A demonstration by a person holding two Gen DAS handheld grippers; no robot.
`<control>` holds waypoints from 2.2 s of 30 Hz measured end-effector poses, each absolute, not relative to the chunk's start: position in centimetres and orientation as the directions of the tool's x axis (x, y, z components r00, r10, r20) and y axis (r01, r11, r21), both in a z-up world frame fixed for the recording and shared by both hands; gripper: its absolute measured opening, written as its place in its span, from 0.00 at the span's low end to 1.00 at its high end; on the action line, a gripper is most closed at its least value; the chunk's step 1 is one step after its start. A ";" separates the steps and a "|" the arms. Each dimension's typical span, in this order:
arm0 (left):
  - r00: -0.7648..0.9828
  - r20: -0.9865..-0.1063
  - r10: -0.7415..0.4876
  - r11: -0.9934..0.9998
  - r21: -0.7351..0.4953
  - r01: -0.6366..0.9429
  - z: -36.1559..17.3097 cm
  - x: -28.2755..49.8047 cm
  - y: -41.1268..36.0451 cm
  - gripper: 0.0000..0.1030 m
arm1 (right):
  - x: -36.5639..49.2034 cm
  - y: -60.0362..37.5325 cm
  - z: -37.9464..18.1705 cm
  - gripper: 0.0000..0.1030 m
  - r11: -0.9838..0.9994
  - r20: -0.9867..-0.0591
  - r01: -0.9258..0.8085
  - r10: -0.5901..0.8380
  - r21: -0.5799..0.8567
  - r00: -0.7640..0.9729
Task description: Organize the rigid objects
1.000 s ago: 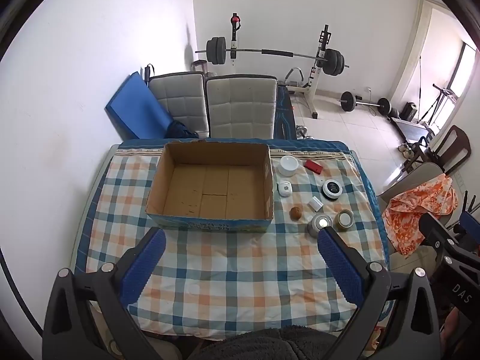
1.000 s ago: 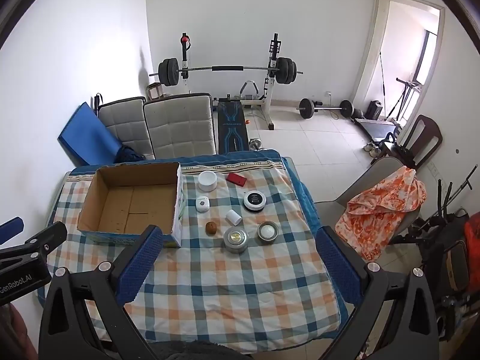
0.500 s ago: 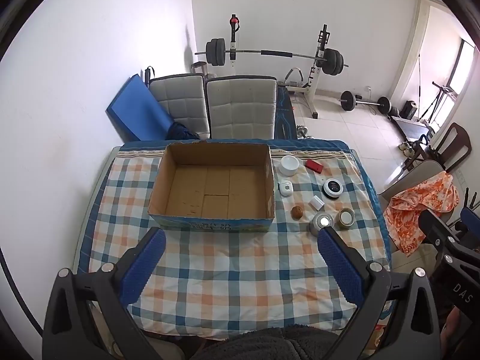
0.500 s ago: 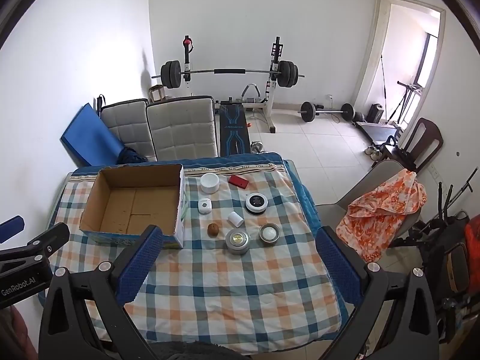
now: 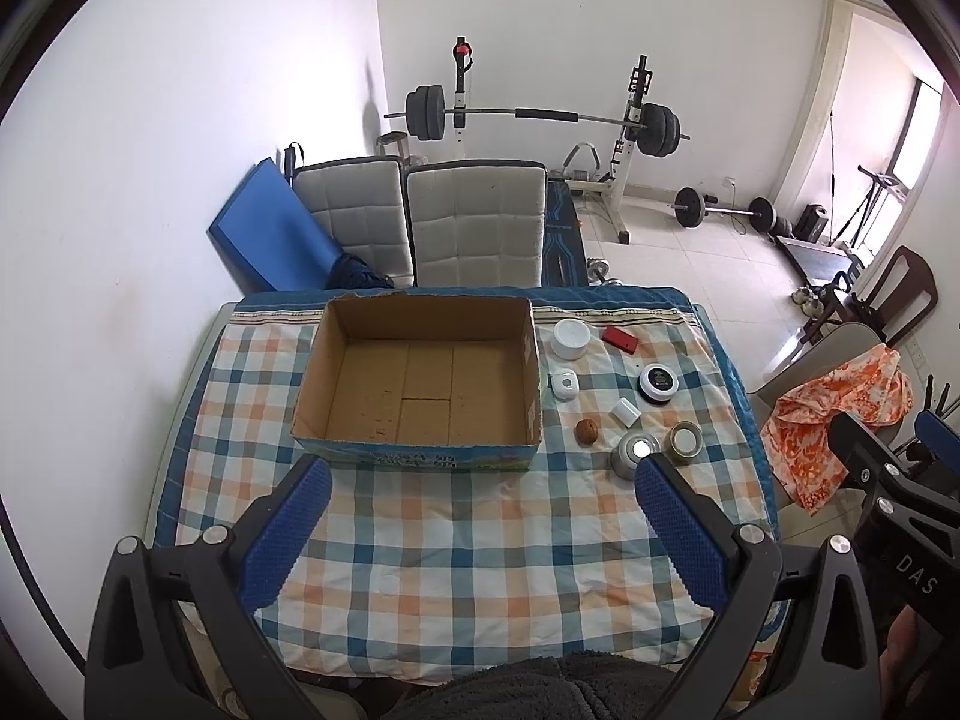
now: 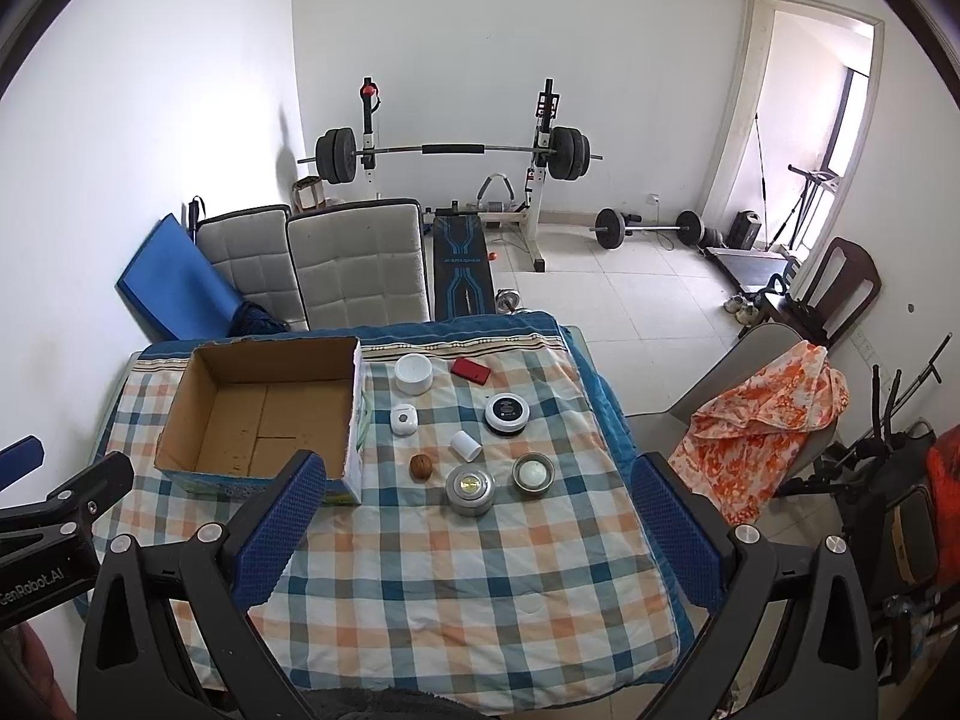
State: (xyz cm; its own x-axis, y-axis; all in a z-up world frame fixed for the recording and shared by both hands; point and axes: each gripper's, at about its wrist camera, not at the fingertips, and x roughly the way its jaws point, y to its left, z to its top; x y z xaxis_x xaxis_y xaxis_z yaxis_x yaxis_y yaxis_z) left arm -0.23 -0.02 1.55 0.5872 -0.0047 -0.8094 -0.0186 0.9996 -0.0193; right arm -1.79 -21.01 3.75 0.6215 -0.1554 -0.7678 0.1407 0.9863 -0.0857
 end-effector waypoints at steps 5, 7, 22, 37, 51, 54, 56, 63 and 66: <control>0.588 -0.809 -0.006 1.000 -0.020 -0.017 1.6 -0.2 0.0 1.00 | -1.8 -20.9 3.7 1.00 0.987 -0.766 0.138 -0.155 -0.087 0.623; 0.588 -0.809 -0.003 1.000 -0.018 -0.019 1.6 -0.2 0.0 1.00 | -1.8 -21.0 3.8 1.00 0.987 -0.766 0.137 -0.152 -0.085 0.625; 0.592 -0.806 0.000 1.000 -0.017 -0.023 2.4 0.8 -0.4 1.00 | -1.6 -21.2 3.2 1.00 0.987 -0.758 0.139 -0.155 -0.086 0.633; 0.596 -0.803 0.002 1.000 -0.015 -0.024 2.7 0.9 -0.5 1.00 | -1.5 -20.7 3.3 1.00 0.988 -0.757 0.126 -0.146 -0.085 0.636; 0.597 -0.802 -0.002 1.000 -0.018 -0.022 2.5 0.7 -0.5 1.00 | -1.6 -20.9 2.9 1.00 0.987 -0.757 0.135 -0.157 -0.092 0.634; 0.598 -0.802 -0.002 1.000 -0.019 -0.023 2.3 0.7 -0.5 1.00 | -1.6 -21.0 2.9 1.00 0.986 -0.756 0.140 -0.158 -0.089 0.635; 0.598 -0.802 -0.002 1.000 -0.019 -0.022 2.3 0.7 -0.5 1.00 | -1.6 -21.0 2.9 1.00 0.986 -0.756 0.139 -0.157 -0.088 0.635; 0.571 -0.821 -0.005 1.000 -0.020 -0.019 1.2 1.4 -0.7 1.00 | -1.1 -21.8 2.1 1.00 0.987 -0.783 0.145 -0.139 -0.064 0.606; 0.541 -0.841 -0.016 1.000 -0.025 -0.009 -0.2 2.8 -1.5 1.00 | -0.2 -23.7 0.8 1.00 0.983 -0.811 0.178 -0.136 -0.040 0.569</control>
